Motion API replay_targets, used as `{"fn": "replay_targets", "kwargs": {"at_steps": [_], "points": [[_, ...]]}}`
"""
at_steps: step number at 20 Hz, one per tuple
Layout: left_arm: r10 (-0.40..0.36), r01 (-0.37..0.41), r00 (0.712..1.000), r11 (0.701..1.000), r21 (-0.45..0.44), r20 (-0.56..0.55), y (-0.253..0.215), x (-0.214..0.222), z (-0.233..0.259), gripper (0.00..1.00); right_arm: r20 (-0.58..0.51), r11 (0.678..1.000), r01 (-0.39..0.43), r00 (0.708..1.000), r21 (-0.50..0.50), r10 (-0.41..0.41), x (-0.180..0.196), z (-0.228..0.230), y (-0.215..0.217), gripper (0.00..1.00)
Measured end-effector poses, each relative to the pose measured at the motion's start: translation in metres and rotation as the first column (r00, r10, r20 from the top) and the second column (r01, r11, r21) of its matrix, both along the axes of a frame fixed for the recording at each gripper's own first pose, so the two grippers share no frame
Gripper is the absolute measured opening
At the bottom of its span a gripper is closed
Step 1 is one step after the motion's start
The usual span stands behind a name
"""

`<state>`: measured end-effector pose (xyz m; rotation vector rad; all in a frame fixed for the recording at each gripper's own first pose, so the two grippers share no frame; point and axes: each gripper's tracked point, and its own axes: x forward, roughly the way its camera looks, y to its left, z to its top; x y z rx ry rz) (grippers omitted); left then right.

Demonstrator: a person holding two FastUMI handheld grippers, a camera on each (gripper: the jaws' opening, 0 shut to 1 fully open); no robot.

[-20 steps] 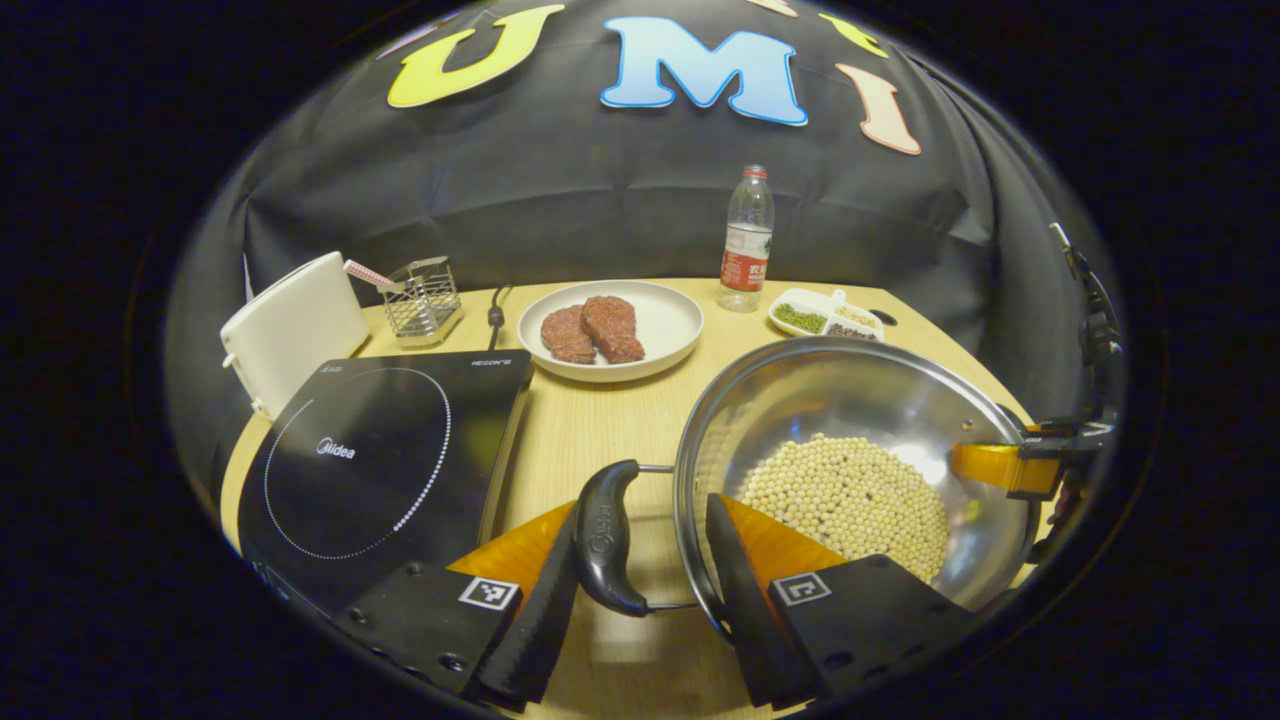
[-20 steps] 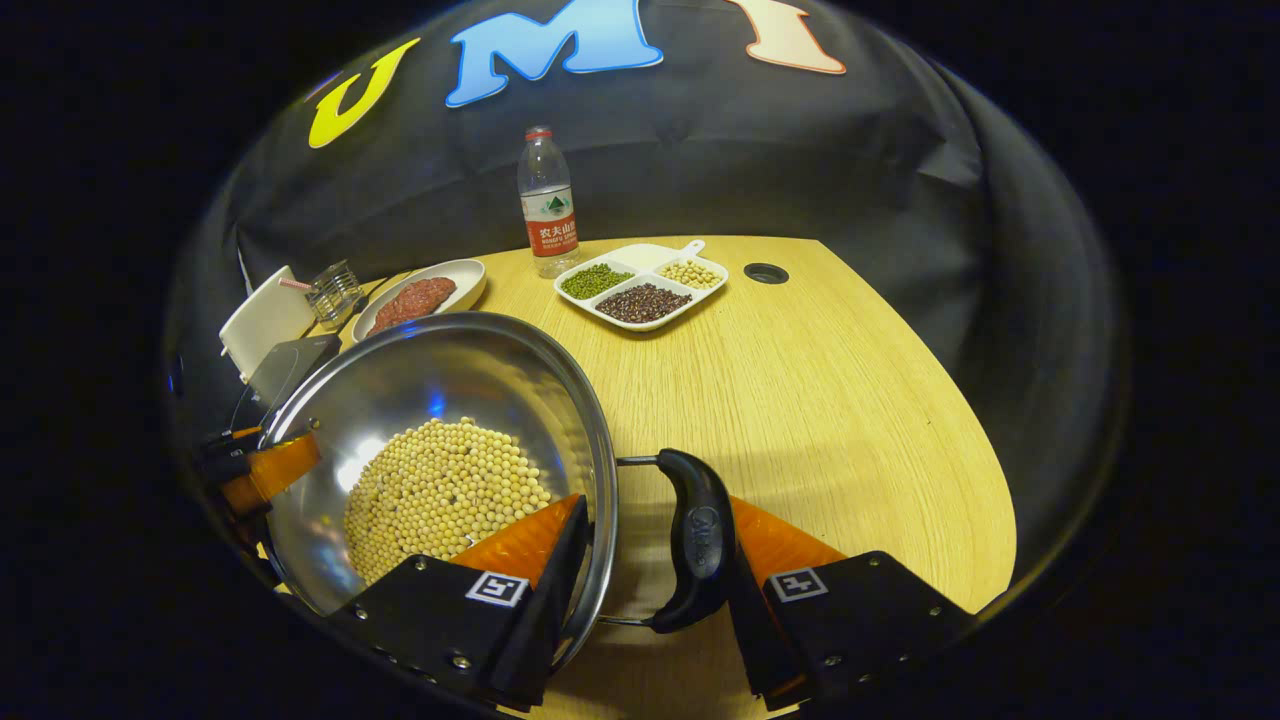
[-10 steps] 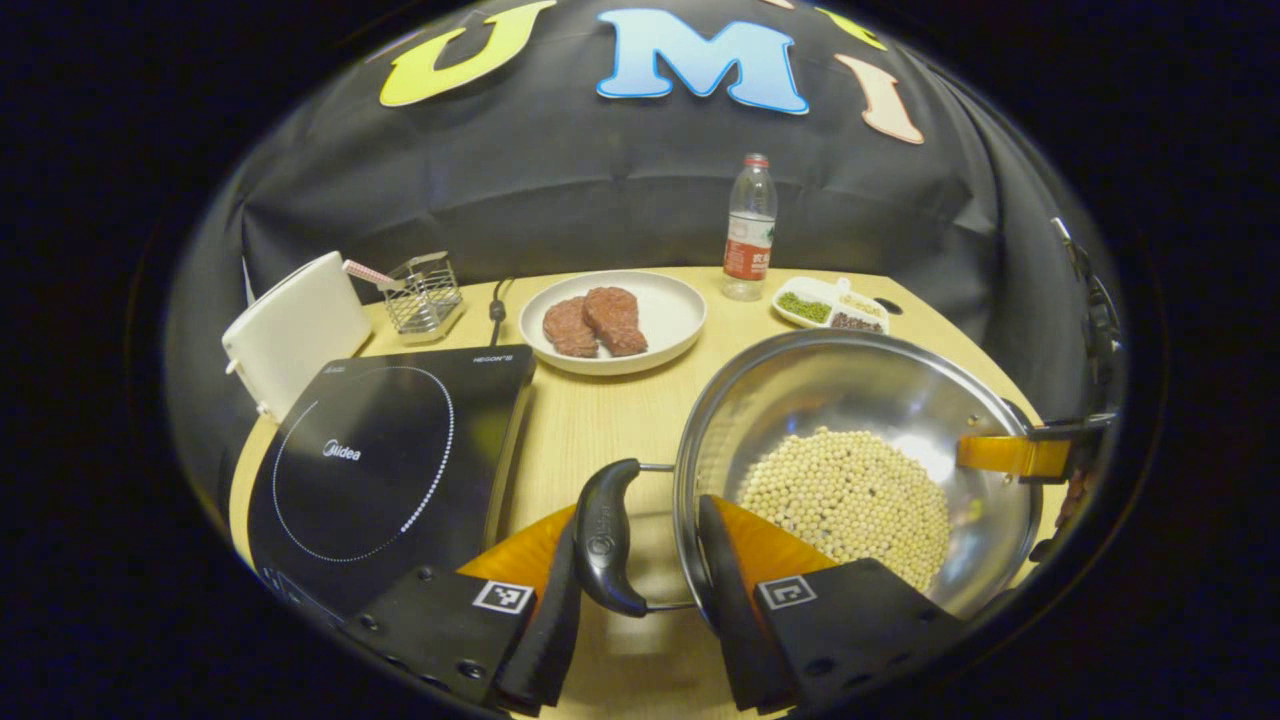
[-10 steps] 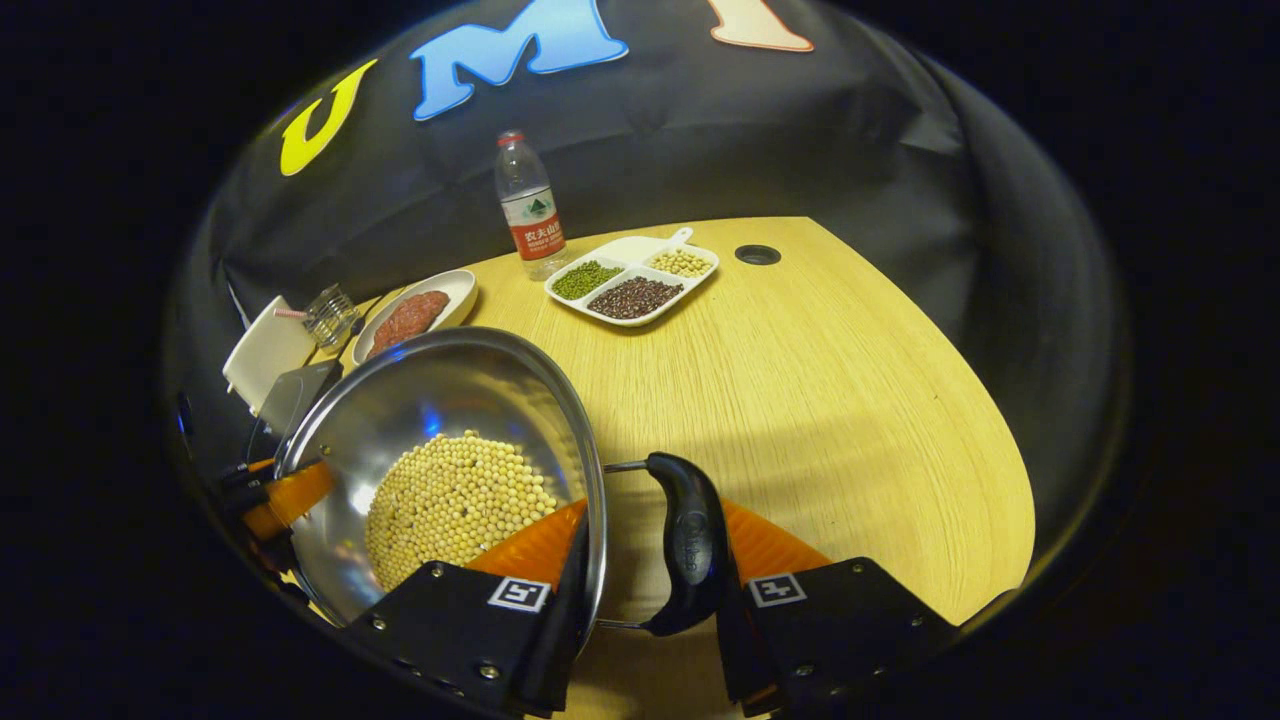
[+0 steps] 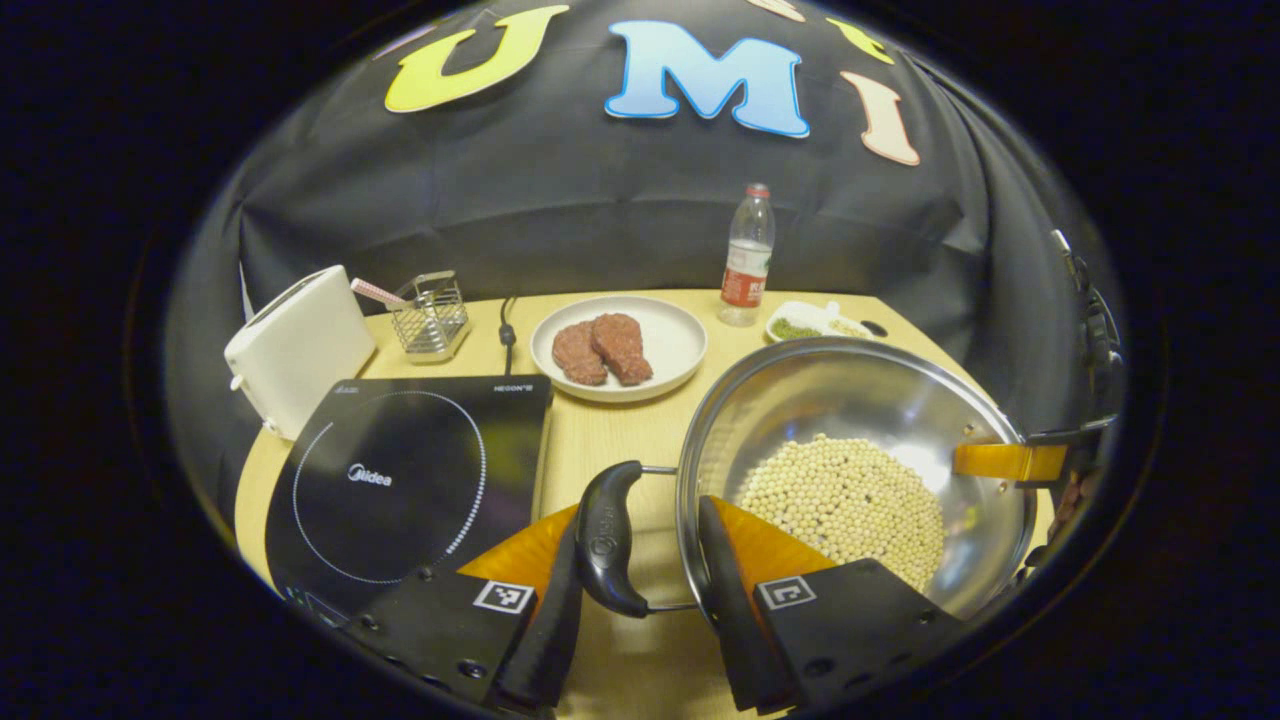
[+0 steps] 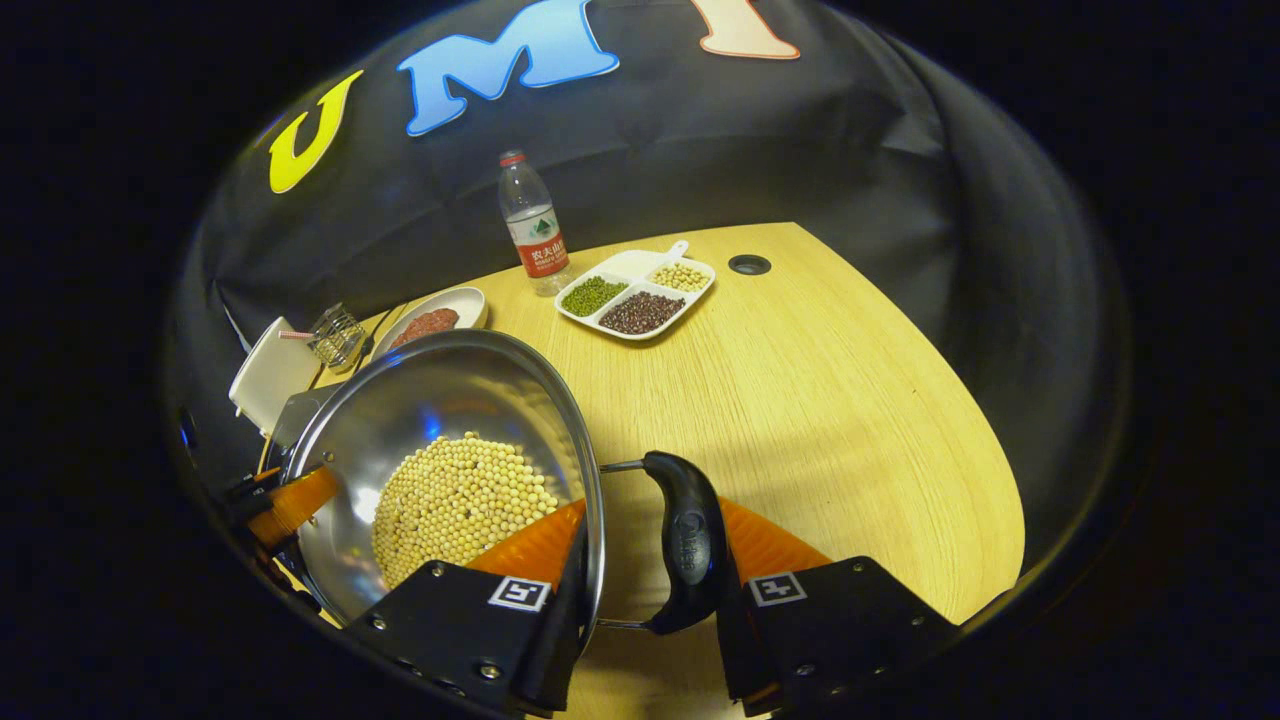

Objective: First push the handle of the pot to place it horizontally, then grasp the pot with both hands and set it on the induction cooktop.

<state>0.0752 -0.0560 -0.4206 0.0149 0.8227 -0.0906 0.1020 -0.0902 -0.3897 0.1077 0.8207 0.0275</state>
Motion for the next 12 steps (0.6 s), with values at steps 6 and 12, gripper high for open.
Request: {"fn": "replay_targets", "kwargs": {"at_steps": [6,12], "points": [[-0.001,0.002,1.000,1.000,-0.022,0.021,0.032,-0.001,0.050,0.67,0.020,1.000,0.010,1.000,-0.006,-0.010,-0.013,0.047,0.032,0.57],[0.009,-0.008,0.999,0.999,-0.032,0.034,0.083,-0.005,0.084,0.63,0.027,1.000,-0.002,1.000,-0.001,0.002,-0.023,0.074,0.081,0.57]]}}
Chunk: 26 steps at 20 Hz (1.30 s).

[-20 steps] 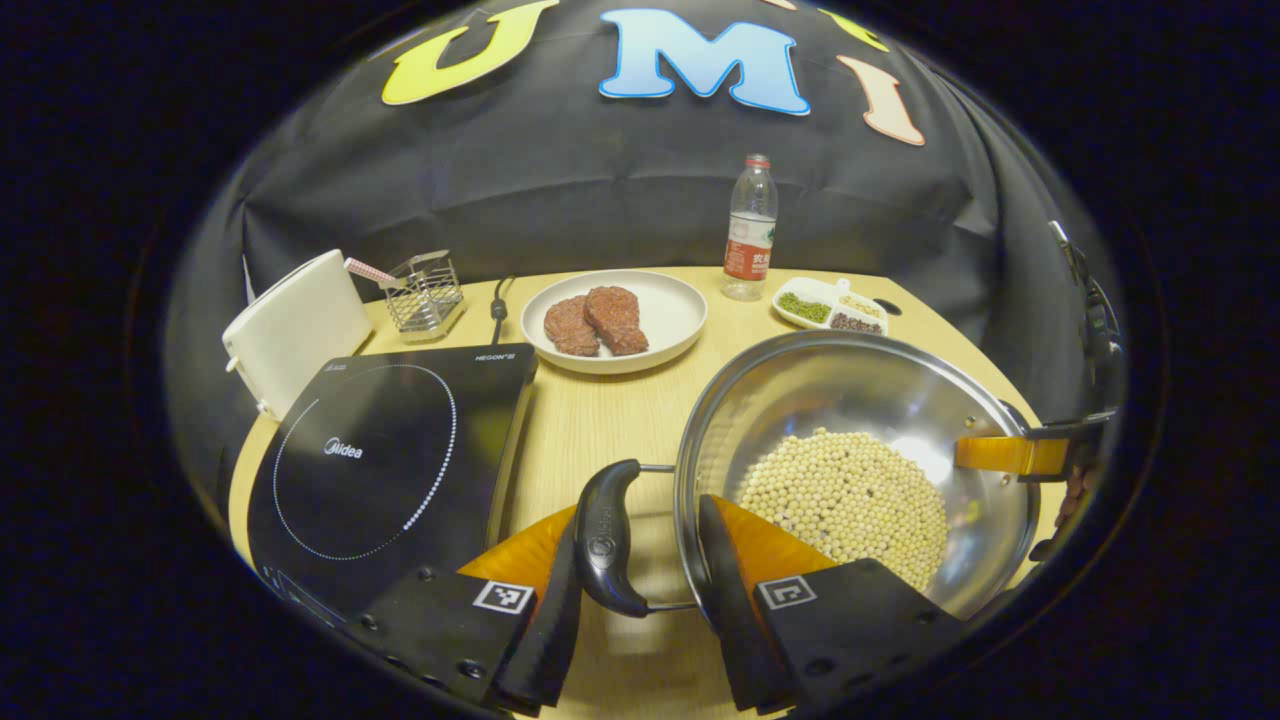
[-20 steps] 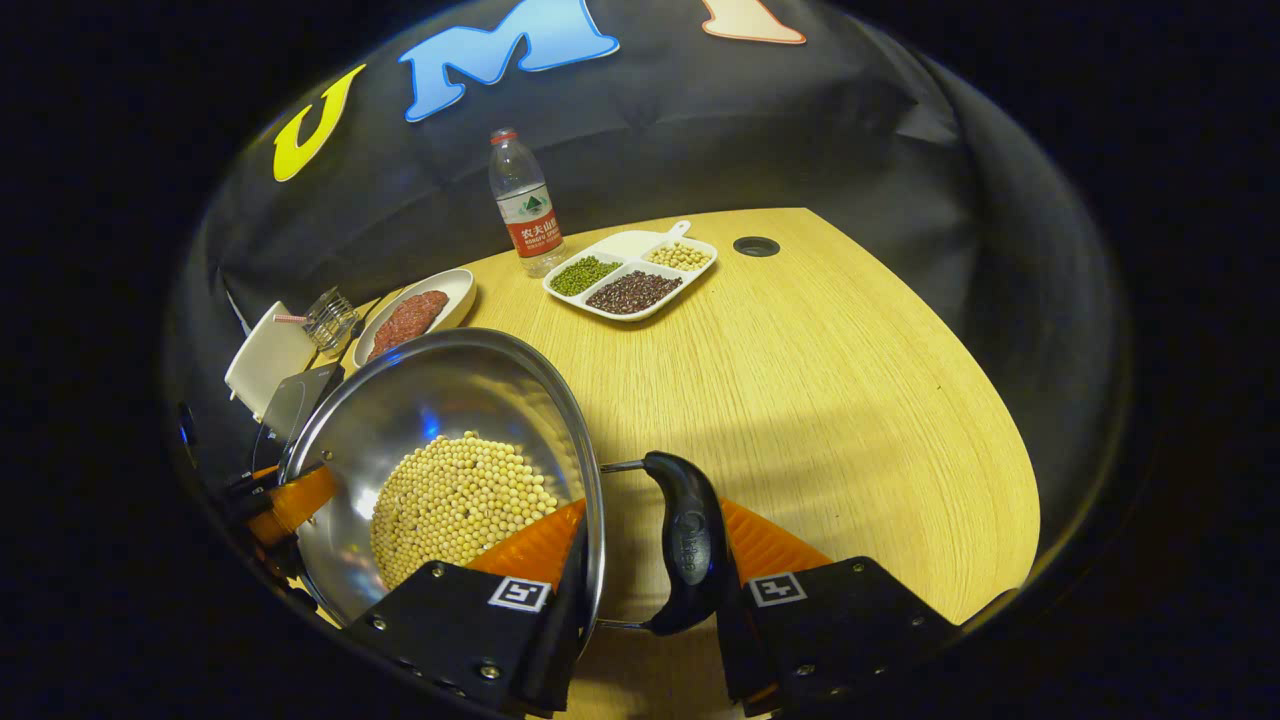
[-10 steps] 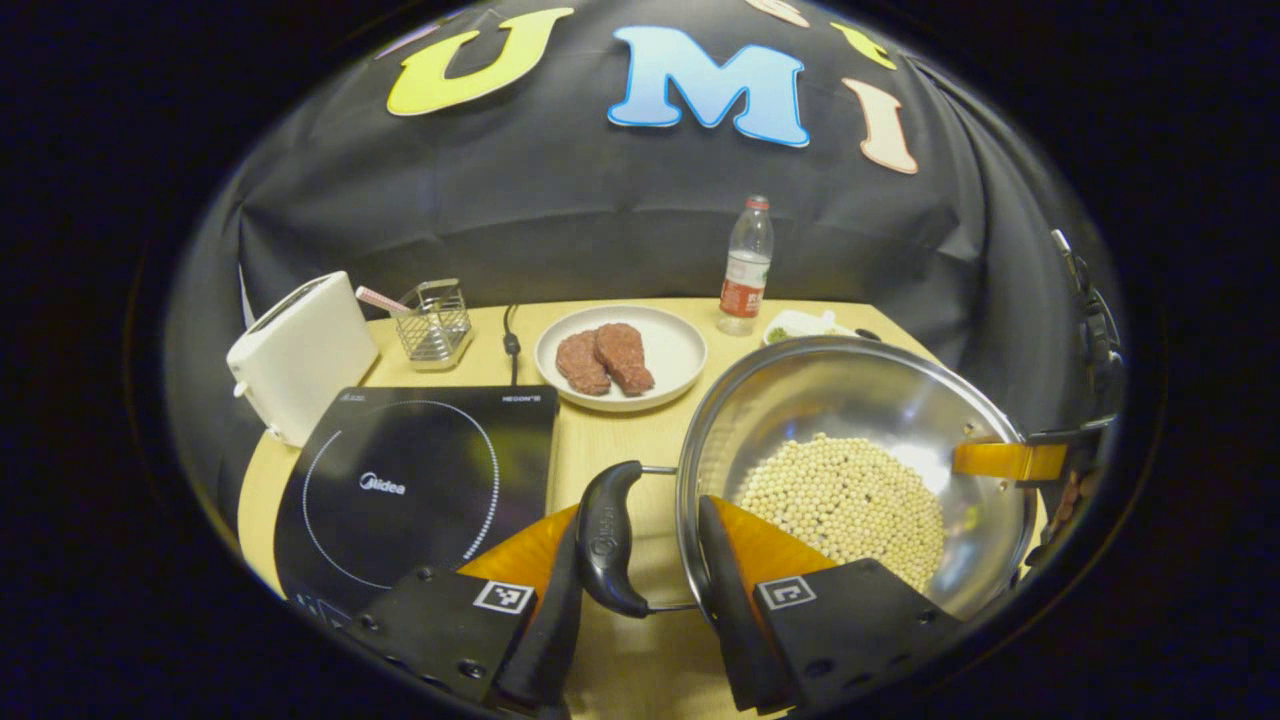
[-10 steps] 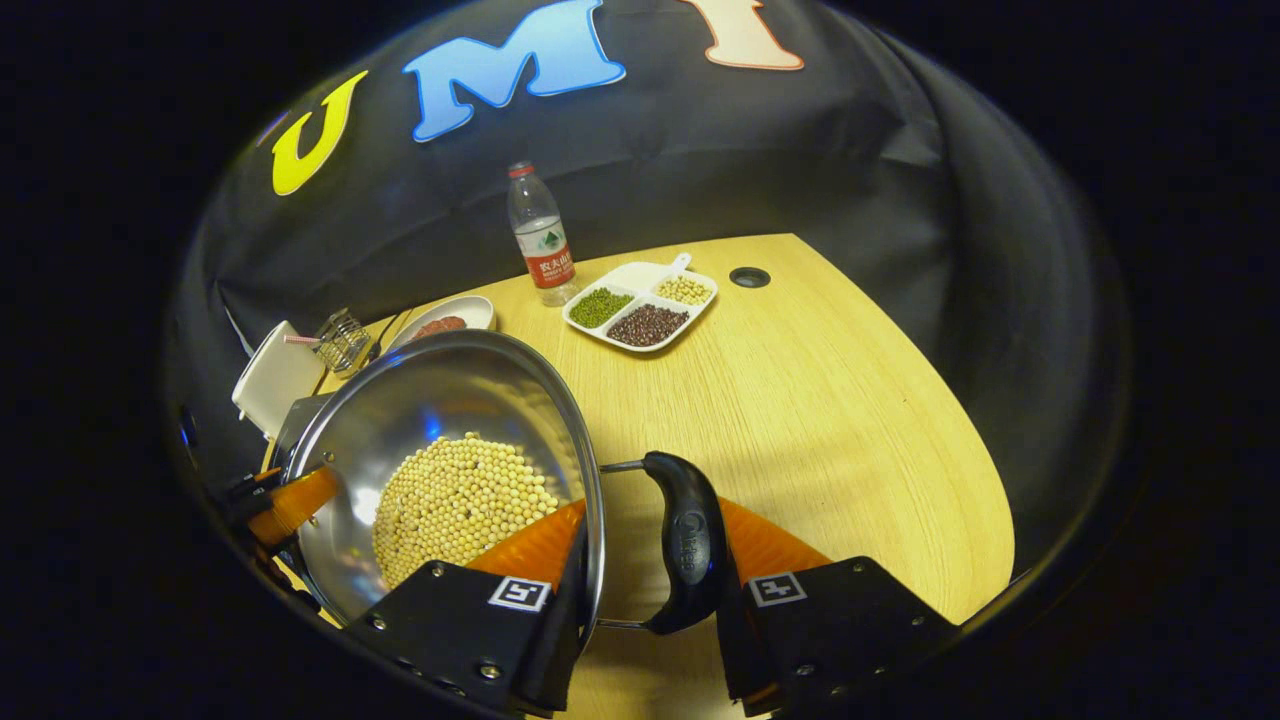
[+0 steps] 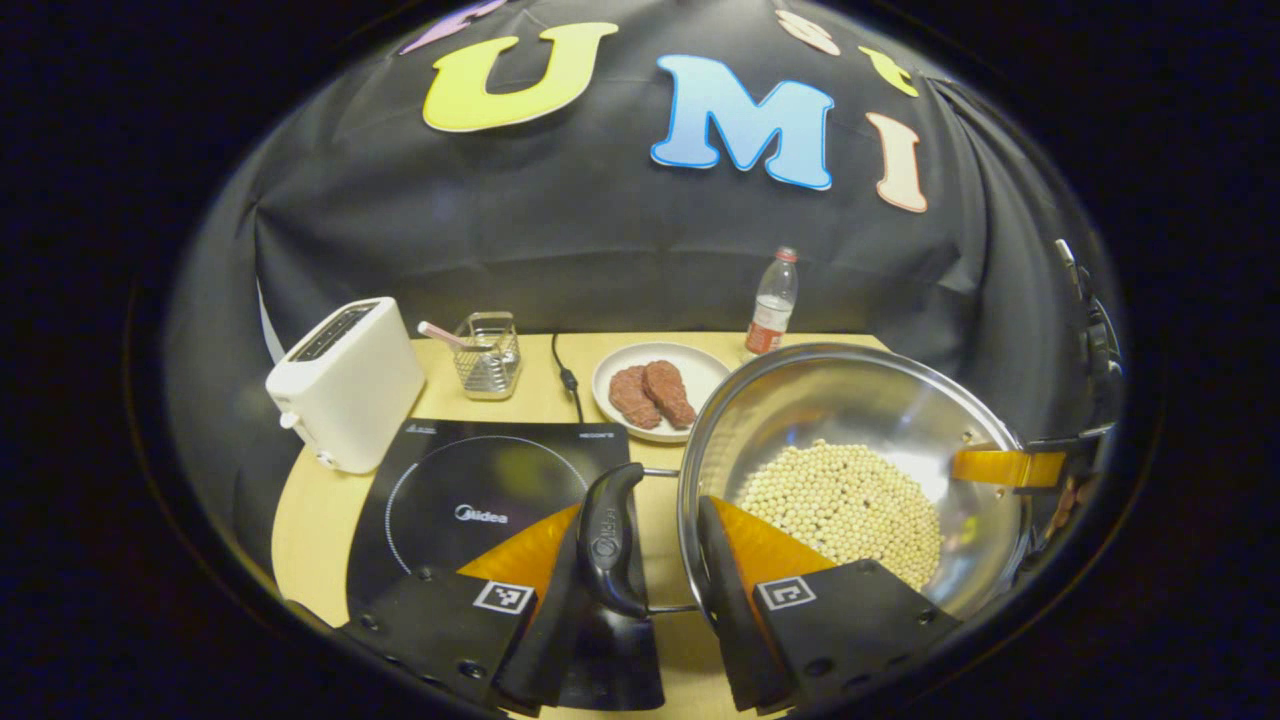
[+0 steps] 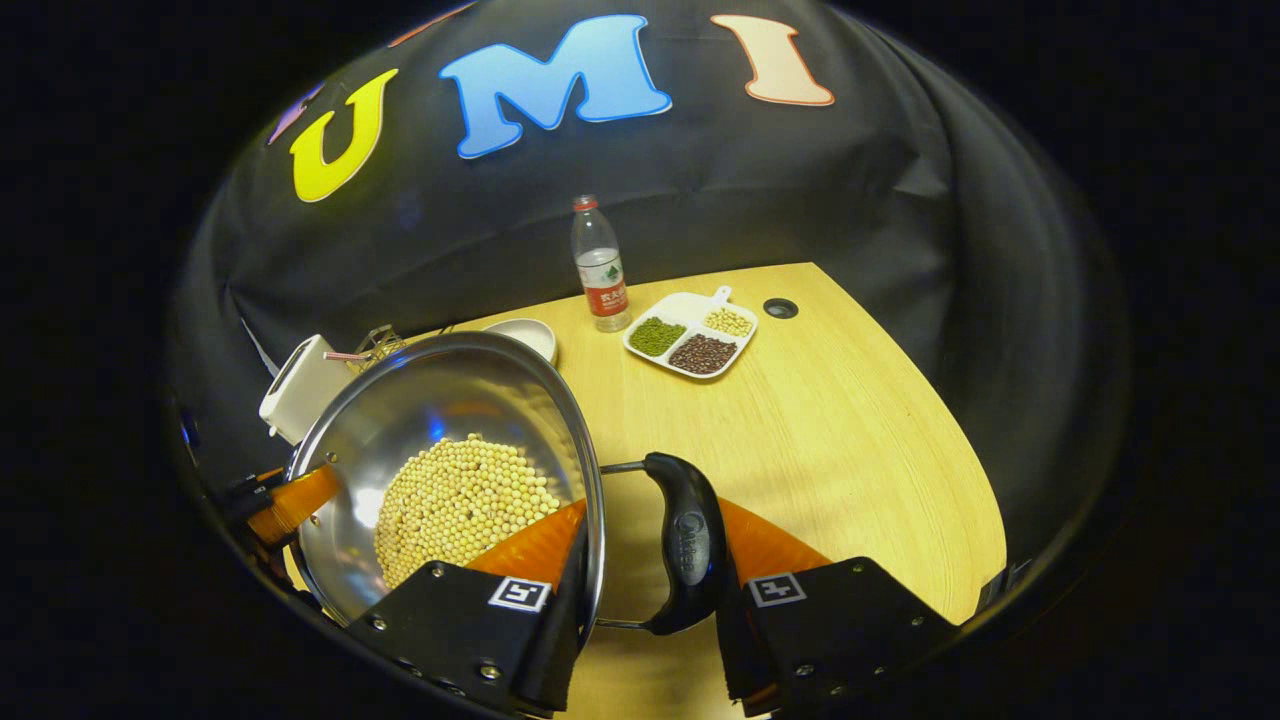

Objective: First push the handle of the pot to place it horizontally, then grasp the pot with both hands and set it on the induction cooktop.

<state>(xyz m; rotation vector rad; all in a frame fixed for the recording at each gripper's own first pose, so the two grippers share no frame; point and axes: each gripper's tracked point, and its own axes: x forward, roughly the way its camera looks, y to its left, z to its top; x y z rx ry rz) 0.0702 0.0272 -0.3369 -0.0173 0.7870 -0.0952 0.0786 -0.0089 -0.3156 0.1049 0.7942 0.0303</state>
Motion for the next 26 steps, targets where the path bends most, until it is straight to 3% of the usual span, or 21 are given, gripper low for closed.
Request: {"fn": "replay_targets", "kwargs": {"at_steps": [1,7,8,13,14,26], "points": [[0.003,-0.003,1.000,1.000,-0.001,0.004,0.010,0.000,0.003,0.67,0.001,1.000,-0.003,1.000,-0.001,0.003,-0.001,0.002,0.009,0.57],[0.030,-0.030,1.000,1.000,-0.001,0.000,0.075,-0.005,0.006,0.67,-0.014,1.000,-0.029,0.999,-0.007,0.029,-0.001,0.002,0.071,0.57],[0.034,-0.034,0.999,0.999,0.000,-0.001,0.086,-0.005,0.005,0.63,-0.015,0.999,-0.034,0.999,-0.006,0.034,-0.001,0.002,0.081,0.57],[0.064,-0.064,0.998,0.998,0.009,0.003,0.135,-0.002,0.006,0.67,-0.034,0.999,-0.053,0.998,0.008,0.053,0.003,-0.005,0.128,0.57],[0.071,-0.071,0.997,0.997,0.010,0.006,0.141,-0.001,0.009,0.63,-0.037,0.998,-0.055,0.998,0.012,0.055,0.006,-0.006,0.137,0.57],[0.115,-0.115,0.993,0.993,0.024,-0.014,0.239,0.032,-0.022,0.66,-0.083,0.996,-0.079,0.993,0.029,0.081,0.048,-0.037,0.223,0.57]]}}
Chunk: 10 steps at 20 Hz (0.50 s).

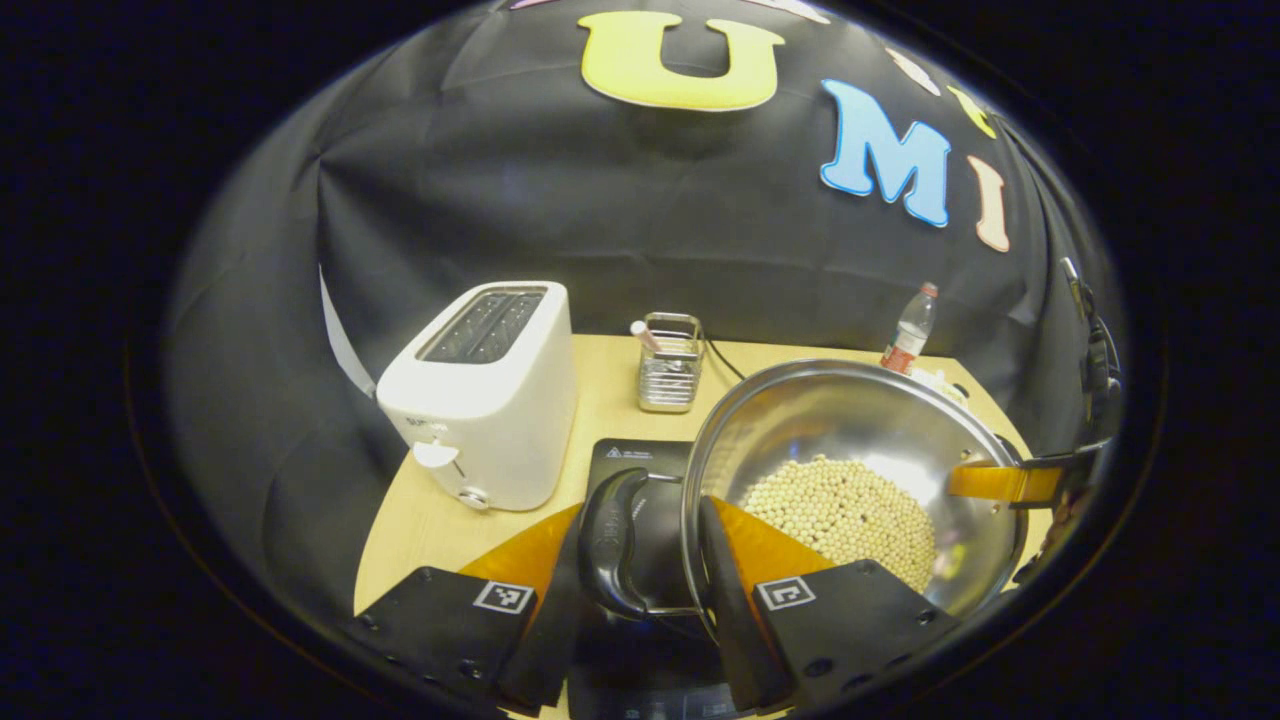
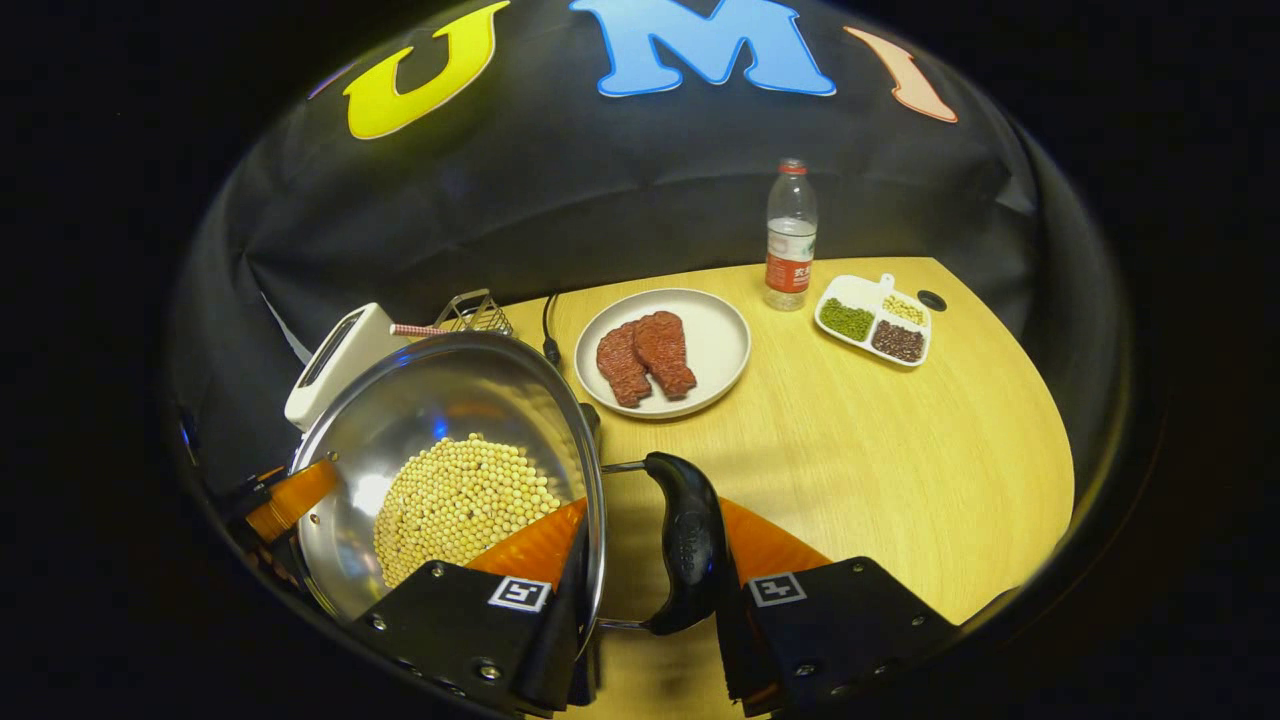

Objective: First push the handle of the pot to place it horizontally, then grasp the pot with both hands and set it on the induction cooktop.

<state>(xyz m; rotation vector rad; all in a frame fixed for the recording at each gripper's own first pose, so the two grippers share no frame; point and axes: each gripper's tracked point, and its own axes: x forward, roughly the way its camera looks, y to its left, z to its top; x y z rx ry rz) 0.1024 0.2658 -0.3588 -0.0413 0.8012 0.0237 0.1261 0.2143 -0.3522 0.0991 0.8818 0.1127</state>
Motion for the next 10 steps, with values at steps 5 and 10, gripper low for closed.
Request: {"fn": "replay_targets", "kwargs": {"at_steps": [5,10], "points": [[0.010,-0.010,1.000,1.000,-0.002,-0.014,0.024,0.006,-0.013,0.66,-0.017,1.000,-0.005,1.000,0.000,0.005,0.008,-0.011,0.021,0.57],[0.014,-0.014,1.000,1.000,-0.005,-0.018,0.039,0.008,-0.025,0.63,-0.029,1.000,-0.005,1.000,0.000,0.005,0.015,-0.020,0.033,0.57]]}}
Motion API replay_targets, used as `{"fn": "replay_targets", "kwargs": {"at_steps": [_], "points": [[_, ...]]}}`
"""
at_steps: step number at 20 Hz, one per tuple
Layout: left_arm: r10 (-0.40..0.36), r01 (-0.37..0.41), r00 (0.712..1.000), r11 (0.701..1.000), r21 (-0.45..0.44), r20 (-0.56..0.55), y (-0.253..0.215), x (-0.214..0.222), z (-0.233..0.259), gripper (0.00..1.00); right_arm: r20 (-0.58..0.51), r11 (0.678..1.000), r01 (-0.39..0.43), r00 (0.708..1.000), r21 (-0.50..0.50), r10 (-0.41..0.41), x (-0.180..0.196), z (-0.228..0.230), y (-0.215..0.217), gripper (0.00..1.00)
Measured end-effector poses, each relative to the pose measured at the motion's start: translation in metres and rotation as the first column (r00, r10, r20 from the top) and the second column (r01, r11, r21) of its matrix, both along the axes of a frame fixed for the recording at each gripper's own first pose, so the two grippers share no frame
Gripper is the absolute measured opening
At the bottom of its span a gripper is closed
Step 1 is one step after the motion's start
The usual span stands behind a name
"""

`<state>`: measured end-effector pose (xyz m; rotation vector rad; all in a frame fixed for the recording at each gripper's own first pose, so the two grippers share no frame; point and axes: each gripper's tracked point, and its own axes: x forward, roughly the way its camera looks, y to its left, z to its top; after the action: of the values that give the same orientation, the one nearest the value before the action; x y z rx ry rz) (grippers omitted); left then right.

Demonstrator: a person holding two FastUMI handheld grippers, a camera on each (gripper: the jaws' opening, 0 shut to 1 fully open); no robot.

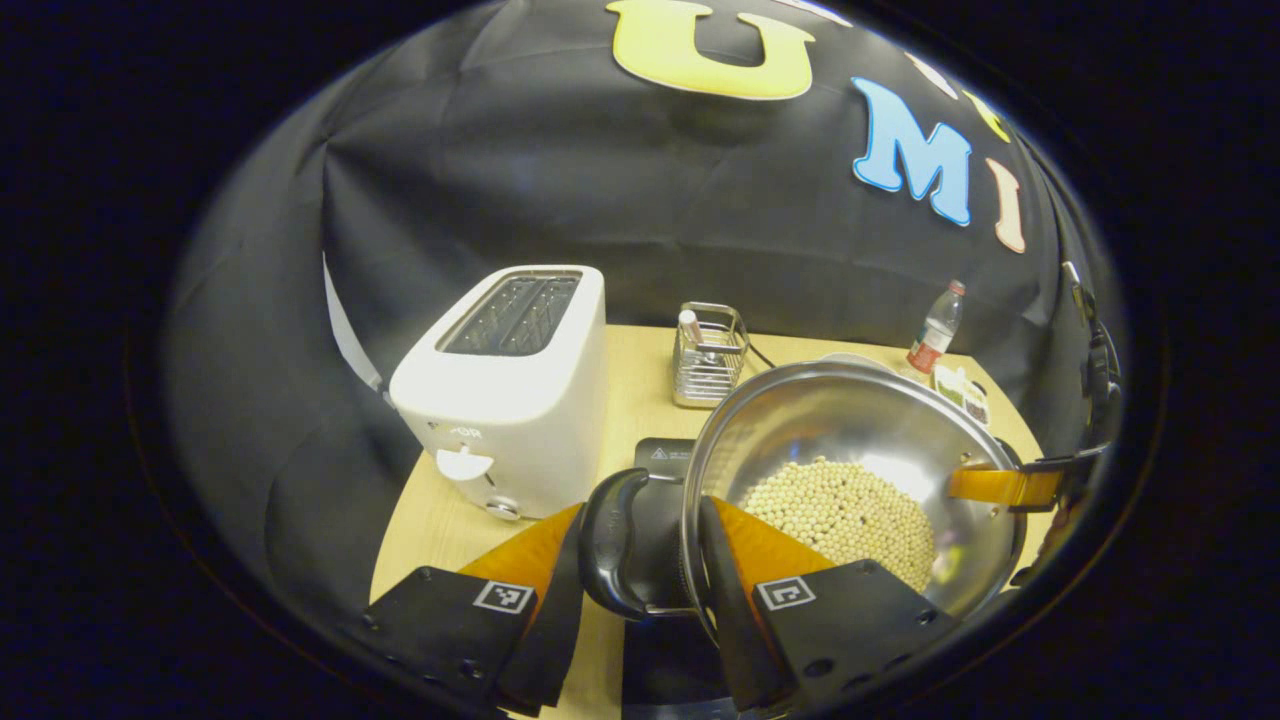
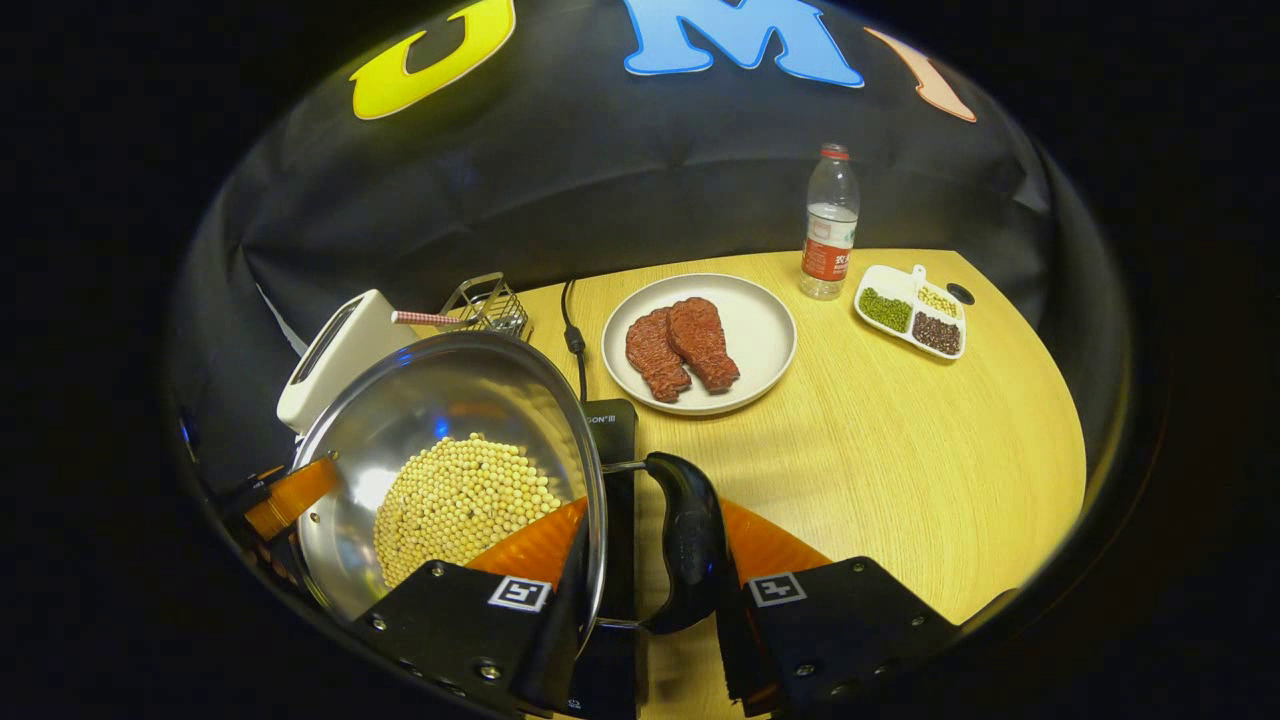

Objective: First push the handle of the pot to place it horizontally, then grasp the pot with both hands and set it on the induction cooktop.

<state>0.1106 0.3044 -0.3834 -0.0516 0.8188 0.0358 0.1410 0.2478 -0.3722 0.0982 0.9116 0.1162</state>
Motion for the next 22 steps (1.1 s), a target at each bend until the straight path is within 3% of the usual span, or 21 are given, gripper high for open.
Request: {"fn": "replay_targets", "kwargs": {"at_steps": [3,7,8,14,16,20,22], "points": [[0.001,-0.001,1.000,1.000,-0.007,-0.005,0.005,0.001,-0.007,0.66,-0.007,1.000,0.001,1.000,-0.004,-0.001,0.000,-0.003,0.005,0.57],[-0.003,0.003,1.000,1.000,-0.006,-0.002,0.007,0.005,-0.013,0.63,-0.013,1.000,0.010,1.000,-0.003,-0.010,0.003,-0.008,0.008,0.57],[-0.008,0.008,1.000,1.000,-0.004,0.001,0.008,0.006,-0.015,0.70,-0.014,1.000,0.012,1.000,-0.001,-0.012,0.004,-0.008,0.008,0.57],[-0.015,0.016,1.000,1.000,-0.017,0.008,0.012,0.013,-0.028,0.63,-0.016,1.000,0.025,1.000,-0.006,-0.025,0.009,-0.014,0.010,0.57],[-0.019,0.019,1.000,1.000,-0.017,0.011,0.014,0.015,-0.032,0.67,-0.017,1.000,0.029,0.999,-0.004,-0.029,0.009,-0.016,0.013,0.57],[-0.008,0.009,1.000,0.999,-0.039,0.007,0.020,0.008,-0.035,0.63,-0.011,1.000,0.030,0.999,-0.007,-0.030,0.008,-0.019,0.015,0.57],[-0.008,0.009,1.000,0.999,-0.046,0.024,0.022,0.008,-0.033,0.70,-0.015,0.999,0.036,0.999,0.006,-0.036,0.006,-0.021,0.017,0.57]]}}
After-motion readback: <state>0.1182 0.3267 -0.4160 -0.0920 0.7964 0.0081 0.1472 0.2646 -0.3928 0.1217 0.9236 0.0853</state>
